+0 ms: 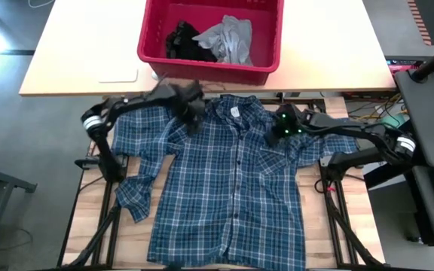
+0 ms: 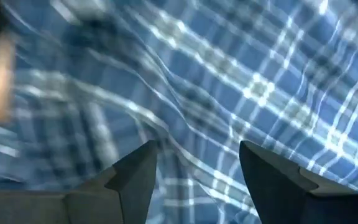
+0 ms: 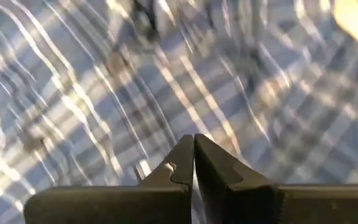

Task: Fold Laundry from Bin
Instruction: Fold the blue patterned long sleeve shirt

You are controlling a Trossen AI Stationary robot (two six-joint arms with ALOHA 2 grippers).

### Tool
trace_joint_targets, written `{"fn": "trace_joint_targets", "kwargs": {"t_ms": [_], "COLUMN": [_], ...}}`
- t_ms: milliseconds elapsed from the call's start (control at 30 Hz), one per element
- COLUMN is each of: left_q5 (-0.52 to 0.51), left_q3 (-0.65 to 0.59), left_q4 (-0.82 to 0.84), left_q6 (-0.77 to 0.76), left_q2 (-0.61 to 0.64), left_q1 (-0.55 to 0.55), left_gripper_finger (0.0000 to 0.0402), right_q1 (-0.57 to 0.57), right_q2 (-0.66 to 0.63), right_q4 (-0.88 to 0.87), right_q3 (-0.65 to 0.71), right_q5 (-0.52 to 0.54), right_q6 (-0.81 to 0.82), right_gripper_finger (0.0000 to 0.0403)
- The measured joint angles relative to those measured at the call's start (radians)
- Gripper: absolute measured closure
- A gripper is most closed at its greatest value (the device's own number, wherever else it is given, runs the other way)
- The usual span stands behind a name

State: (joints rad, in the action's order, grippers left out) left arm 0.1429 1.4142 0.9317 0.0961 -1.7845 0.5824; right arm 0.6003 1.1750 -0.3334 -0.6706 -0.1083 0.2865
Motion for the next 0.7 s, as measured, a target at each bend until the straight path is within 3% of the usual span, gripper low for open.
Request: {"fn": "trace_joint_targets", "kwargs": {"t_ms": [133,333,567,700], "left_q5": [-0.001,-0.028,-0.044,-0.085], "left_q3": [-0.208,-0.421,-0.587,-0.613], "left_q4": [-0.189,-0.396,-0.429,-0.438], "left_q6": [-0.082,-0.197,-0.343,-0.407], "left_q2": [0.079,0.083,0.096,0.1], "left_q1": [-0.101,-0.259,-0.379,-0.432], "left_gripper_finger": [0.0195,0.0199,0.0199,0.0199], "right_q1": [0.009,0.018,0.1,0.14], "right_q2": [0.104,0.302,0.439,0.413], "right_q4": [0.127,0.278,0.294,0.22], "right_q3": [-0.009,-0.009,-0.059,-0.099], "right_q5": [-0.004,0.052,0.053,0.042], "right_q6": [-0.009,-0.008,0.076,0.104], "right_gripper_finger": [0.0394,0.0394,0.0394,0.0394]}}
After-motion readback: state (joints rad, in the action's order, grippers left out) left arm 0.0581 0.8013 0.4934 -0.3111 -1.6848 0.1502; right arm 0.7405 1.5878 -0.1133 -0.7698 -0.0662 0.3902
